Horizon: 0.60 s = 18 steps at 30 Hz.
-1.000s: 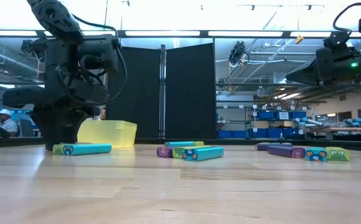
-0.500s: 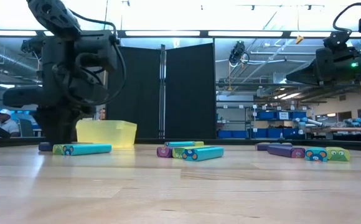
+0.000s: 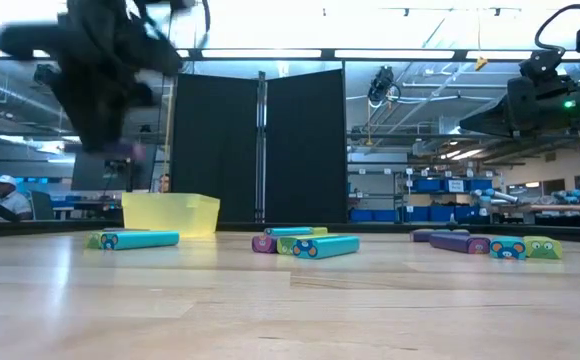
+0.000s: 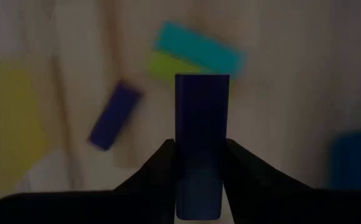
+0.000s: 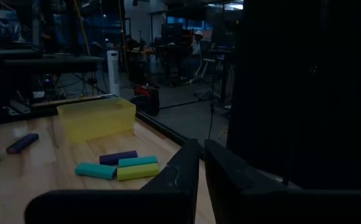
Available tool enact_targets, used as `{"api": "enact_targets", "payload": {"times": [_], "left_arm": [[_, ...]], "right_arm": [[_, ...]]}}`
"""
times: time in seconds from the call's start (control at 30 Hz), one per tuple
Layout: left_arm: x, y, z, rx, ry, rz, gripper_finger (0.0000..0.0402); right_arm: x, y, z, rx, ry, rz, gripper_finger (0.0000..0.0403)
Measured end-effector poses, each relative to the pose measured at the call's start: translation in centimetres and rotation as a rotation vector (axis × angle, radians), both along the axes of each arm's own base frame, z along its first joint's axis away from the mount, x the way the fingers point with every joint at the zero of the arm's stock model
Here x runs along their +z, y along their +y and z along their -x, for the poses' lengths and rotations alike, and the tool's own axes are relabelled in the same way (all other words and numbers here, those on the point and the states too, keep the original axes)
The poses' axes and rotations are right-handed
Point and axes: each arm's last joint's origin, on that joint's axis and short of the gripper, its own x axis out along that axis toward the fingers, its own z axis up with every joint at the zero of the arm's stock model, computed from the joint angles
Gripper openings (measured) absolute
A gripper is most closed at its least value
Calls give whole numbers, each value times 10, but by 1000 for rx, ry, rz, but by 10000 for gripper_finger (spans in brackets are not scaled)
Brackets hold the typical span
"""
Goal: Sort blocks
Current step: Put the purple block into the blue bin
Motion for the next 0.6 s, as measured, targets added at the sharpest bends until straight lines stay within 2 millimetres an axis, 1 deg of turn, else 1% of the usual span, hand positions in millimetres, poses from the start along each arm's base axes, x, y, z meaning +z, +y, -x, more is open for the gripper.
{"api": "enact_targets", "payload": {"times": [0.1,0.2,0.3,0.37,0.6], "left_arm": [[15,-25,10,-77,49,31,103],[22,-53,21,-196,57,58,103],[21,-79,35,-349,86,79,103],[18,-92,41,-426,88,75,103],[2,-134,48,-589,59,73,103]], "right_arm": [[0,0,0,0,0,0,39],[0,0,0,0,0,0,39],[0,0,0,0,0,0,39],[0,0,0,0,0,0,39],[0,0,0,0,0,0,39]]}}
